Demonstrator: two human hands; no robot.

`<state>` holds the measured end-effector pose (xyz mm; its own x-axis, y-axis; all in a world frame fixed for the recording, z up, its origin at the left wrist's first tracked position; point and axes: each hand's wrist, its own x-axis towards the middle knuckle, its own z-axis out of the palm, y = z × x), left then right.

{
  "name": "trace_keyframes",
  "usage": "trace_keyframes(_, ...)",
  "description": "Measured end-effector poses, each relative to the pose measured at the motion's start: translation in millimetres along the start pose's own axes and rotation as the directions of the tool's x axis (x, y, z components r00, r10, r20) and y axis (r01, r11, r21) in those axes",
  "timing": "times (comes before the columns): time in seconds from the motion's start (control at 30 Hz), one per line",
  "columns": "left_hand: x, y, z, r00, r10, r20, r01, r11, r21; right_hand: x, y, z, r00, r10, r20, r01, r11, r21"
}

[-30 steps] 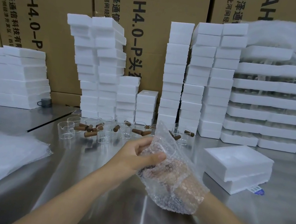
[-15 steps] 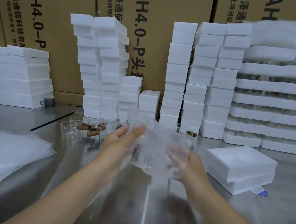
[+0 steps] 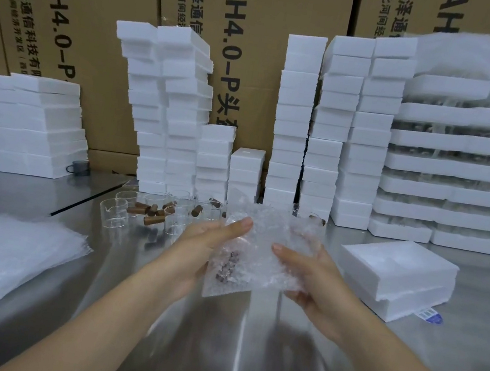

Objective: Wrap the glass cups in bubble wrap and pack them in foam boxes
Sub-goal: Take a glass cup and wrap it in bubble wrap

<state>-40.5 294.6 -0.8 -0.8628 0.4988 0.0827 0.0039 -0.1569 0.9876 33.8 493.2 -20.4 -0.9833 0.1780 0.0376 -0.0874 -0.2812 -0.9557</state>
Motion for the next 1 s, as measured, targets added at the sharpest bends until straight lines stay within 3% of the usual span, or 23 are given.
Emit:
trace_keyframes(0.23, -3, 1, 2, 1.000, -0.020, -0.009, 0.021, 0.996, 0.082, 8, -13, -17, 0.996, 0.008, -0.088, 0.004, 0.991, 0.136)
trace_keyframes(0.4, -1, -3, 10, 0.997, -0.071, 0.003, 0.071, 0.997, 0.003, 8, -11, -13, 0.998, -0.034, -0.055, 0.049, 0.957, 0.287)
trace_keyframes(0.5, 0, -6, 13, 0.994, -0.099, 0.043, 0.103, 0.991, -0.083, 7, -9, -11, 0.982, -0.181, -0.047, 0.186, 0.975, 0.124)
trace_keyframes(0.57, 3, -8, 13, 0.993, -0.113, 0.046, 0.118, 0.983, -0.141, 4, -7, -7, 0.952, -0.302, -0.039, 0.298, 0.951, -0.085)
trace_keyframes(0.63, 5, -8, 12, 0.991, -0.126, 0.039, 0.131, 0.972, -0.196, 2, -5, -3, 0.902, -0.431, -0.022, 0.403, 0.860, -0.314)
trace_keyframes(0.7, 6, -9, 12, 0.989, -0.141, 0.038, 0.146, 0.962, -0.231, -1, -2, 0, 0.805, -0.589, 0.076, 0.539, 0.671, -0.509)
trace_keyframes(0.8, 7, -10, 10, 0.984, -0.168, 0.059, 0.178, 0.953, -0.246, -6, 4, 1, 0.607, -0.660, 0.443, 0.656, 0.102, -0.748)
trace_keyframes(0.87, 6, -10, 8, 0.981, -0.181, 0.065, 0.191, 0.946, -0.260, -8, 3, 0, 0.565, -0.595, 0.572, 0.584, -0.201, -0.787)
trace_keyframes(0.93, 5, -8, 7, 0.983, -0.173, 0.055, 0.182, 0.942, -0.281, -10, 1, 1, 0.564, -0.571, 0.597, 0.577, -0.245, -0.779)
trace_keyframes(1.0, 4, -5, 6, 0.987, -0.157, 0.024, 0.157, 0.942, -0.295, -13, 1, 2, 0.594, -0.608, 0.527, 0.613, -0.084, -0.786)
